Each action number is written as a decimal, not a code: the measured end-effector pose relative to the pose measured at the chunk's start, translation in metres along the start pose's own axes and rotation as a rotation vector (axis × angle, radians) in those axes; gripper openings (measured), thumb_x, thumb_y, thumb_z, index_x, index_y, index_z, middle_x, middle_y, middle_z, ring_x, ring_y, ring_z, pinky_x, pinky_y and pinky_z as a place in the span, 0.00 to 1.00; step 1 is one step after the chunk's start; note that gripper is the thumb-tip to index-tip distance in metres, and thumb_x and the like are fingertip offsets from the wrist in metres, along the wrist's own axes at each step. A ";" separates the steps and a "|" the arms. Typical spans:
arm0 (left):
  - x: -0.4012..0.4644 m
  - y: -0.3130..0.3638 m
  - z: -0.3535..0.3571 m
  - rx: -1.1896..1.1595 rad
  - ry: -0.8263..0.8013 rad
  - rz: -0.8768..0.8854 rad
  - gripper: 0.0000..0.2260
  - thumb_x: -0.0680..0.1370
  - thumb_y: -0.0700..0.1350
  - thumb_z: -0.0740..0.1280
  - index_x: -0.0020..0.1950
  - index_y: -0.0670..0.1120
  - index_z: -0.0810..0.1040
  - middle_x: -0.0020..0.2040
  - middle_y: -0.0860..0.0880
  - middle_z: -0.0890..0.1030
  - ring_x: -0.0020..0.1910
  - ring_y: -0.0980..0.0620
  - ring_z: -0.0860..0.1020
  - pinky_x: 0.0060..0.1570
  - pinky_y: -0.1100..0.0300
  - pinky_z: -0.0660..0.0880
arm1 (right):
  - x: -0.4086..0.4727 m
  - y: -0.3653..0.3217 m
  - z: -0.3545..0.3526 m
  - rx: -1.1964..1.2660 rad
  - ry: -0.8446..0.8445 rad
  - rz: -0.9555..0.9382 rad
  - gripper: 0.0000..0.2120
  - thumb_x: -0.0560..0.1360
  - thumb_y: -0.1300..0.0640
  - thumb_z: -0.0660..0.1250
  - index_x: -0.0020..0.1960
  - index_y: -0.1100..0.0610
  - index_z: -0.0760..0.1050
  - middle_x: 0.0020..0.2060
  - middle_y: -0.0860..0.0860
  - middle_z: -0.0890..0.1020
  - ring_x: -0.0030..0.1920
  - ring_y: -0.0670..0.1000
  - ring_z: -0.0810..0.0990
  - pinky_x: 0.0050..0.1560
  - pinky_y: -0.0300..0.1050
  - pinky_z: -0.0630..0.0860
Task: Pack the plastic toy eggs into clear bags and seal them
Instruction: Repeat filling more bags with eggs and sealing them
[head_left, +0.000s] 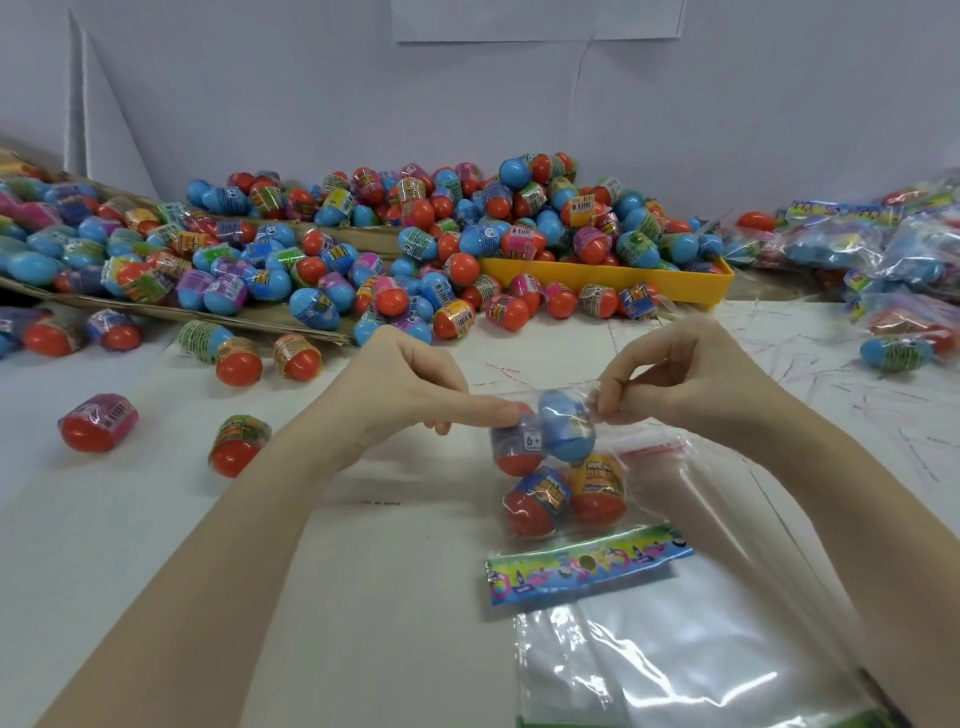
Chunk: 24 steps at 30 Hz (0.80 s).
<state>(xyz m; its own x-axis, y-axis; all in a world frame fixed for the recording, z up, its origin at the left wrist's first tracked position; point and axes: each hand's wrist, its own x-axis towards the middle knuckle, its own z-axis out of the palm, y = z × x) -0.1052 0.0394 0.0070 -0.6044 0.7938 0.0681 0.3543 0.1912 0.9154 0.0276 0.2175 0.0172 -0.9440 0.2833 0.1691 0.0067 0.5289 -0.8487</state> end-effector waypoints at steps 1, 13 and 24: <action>0.000 0.000 -0.001 -0.003 -0.004 0.005 0.17 0.49 0.59 0.75 0.24 0.46 0.81 0.24 0.47 0.75 0.26 0.58 0.71 0.27 0.71 0.68 | -0.001 0.000 -0.001 -0.003 -0.017 0.006 0.19 0.66 0.78 0.62 0.29 0.57 0.80 0.30 0.56 0.83 0.34 0.51 0.83 0.36 0.36 0.79; -0.002 0.002 0.000 -0.048 -0.027 0.051 0.13 0.50 0.55 0.76 0.24 0.47 0.80 0.26 0.46 0.77 0.28 0.54 0.72 0.28 0.66 0.69 | -0.001 -0.006 -0.011 0.023 0.084 -0.039 0.08 0.68 0.60 0.71 0.32 0.52 0.83 0.30 0.51 0.83 0.27 0.47 0.79 0.27 0.35 0.73; -0.002 -0.001 0.001 -0.126 -0.041 0.093 0.13 0.51 0.50 0.77 0.25 0.42 0.80 0.26 0.50 0.78 0.27 0.58 0.74 0.28 0.69 0.70 | 0.003 -0.006 0.004 -0.006 -0.325 0.103 0.24 0.56 0.42 0.77 0.50 0.47 0.81 0.44 0.49 0.84 0.43 0.48 0.83 0.43 0.38 0.79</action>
<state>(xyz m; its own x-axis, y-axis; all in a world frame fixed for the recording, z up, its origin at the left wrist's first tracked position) -0.1039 0.0383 0.0060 -0.5425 0.8282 0.1405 0.3130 0.0442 0.9487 0.0237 0.2117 0.0201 -0.9940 0.0667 -0.0866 0.1087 0.5156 -0.8499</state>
